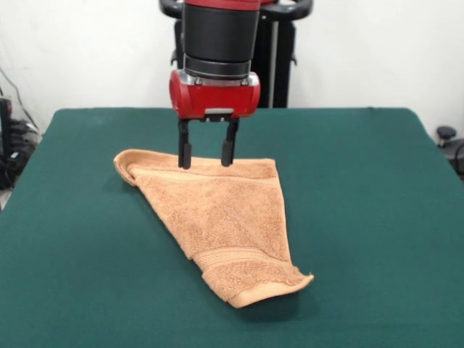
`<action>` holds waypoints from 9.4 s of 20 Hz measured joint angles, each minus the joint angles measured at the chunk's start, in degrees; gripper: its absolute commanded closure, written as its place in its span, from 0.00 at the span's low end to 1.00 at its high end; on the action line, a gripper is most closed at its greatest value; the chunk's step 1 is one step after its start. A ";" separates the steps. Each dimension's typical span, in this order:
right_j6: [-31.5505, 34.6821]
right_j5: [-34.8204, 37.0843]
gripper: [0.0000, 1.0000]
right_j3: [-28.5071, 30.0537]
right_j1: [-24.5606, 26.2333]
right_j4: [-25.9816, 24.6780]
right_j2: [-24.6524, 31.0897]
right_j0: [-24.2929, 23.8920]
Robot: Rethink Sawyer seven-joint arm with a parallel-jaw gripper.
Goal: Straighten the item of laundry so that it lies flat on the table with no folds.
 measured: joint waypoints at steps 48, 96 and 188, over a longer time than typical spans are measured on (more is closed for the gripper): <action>0.00 -0.34 0.00 2.20 -0.15 0.38 -0.33 -1.65; 0.00 -0.54 0.00 4.33 -0.19 1.20 -0.32 -2.74; 0.00 12.12 0.00 -18.72 6.18 9.62 -2.79 9.55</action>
